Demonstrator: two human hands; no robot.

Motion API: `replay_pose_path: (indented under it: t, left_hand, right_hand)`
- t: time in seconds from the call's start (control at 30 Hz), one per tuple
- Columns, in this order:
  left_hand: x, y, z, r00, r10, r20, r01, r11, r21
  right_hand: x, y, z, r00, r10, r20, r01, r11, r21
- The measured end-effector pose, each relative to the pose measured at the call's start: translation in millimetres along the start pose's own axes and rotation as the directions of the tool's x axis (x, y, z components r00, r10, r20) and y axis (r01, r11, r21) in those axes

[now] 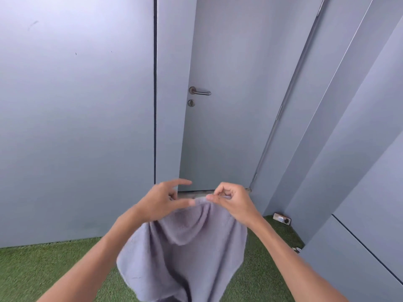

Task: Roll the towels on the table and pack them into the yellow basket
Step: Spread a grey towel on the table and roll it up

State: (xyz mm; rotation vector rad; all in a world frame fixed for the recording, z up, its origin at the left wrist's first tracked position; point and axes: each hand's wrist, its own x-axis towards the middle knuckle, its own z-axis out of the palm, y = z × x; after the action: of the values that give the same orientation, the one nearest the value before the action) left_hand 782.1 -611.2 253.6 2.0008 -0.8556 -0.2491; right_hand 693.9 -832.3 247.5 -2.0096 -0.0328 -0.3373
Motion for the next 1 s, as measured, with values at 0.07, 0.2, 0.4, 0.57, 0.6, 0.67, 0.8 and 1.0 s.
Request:
replay_pose_path:
  t: [0.07, 0.2, 0.4, 0.57, 0.6, 0.67, 0.8, 1.0]
  left_hand:
    - [4, 4, 19, 0.996, 0.07, 0.056, -0.071, 0.997, 0.017]
    - [8, 5, 32, 0.984, 0.179, 0.02, -0.177, 0.982, -0.058]
    - [6, -11, -12, 0.981, 0.096, -0.167, -0.1, 0.995, -0.016]
    - [5, -13, -7, 0.993, 0.065, -0.1, -0.065, 0.998, 0.004]
    - [7, -10, -2, 0.992, 0.066, -0.105, -0.065, 0.998, 0.013]
    - [8, -4, 10, 0.991, 0.1, -0.084, -0.098, 0.995, 0.027]
    - [9, 10, 29, 0.98, 0.193, -0.048, -0.193, 0.981, -0.011]
    - [6, 27, 32, 0.977, 0.203, -0.06, -0.204, 0.979, -0.02]
  right_hand:
    - [3, -13, 7, 0.999, -0.044, 0.032, 0.045, 0.999, -0.024]
    - [0, -14, 2, 0.997, -0.064, 0.036, 0.065, 0.998, -0.02]
    - [-34, 31, -41, 0.969, 0.187, 0.159, -0.159, 0.972, -0.173]
    - [-41, 38, -43, 0.983, 0.152, 0.099, -0.126, 0.963, -0.237]
    - [-37, 34, -39, 0.992, 0.107, 0.072, -0.087, 0.967, -0.241]
    - [-29, 27, -31, 0.998, 0.065, 0.013, -0.062, 0.983, -0.175]
    - [-23, 15, -5, 0.977, 0.131, 0.17, -0.12, 0.99, -0.068]
    - [-29, 21, 48, 0.959, 0.115, 0.259, -0.109, 0.993, -0.036]
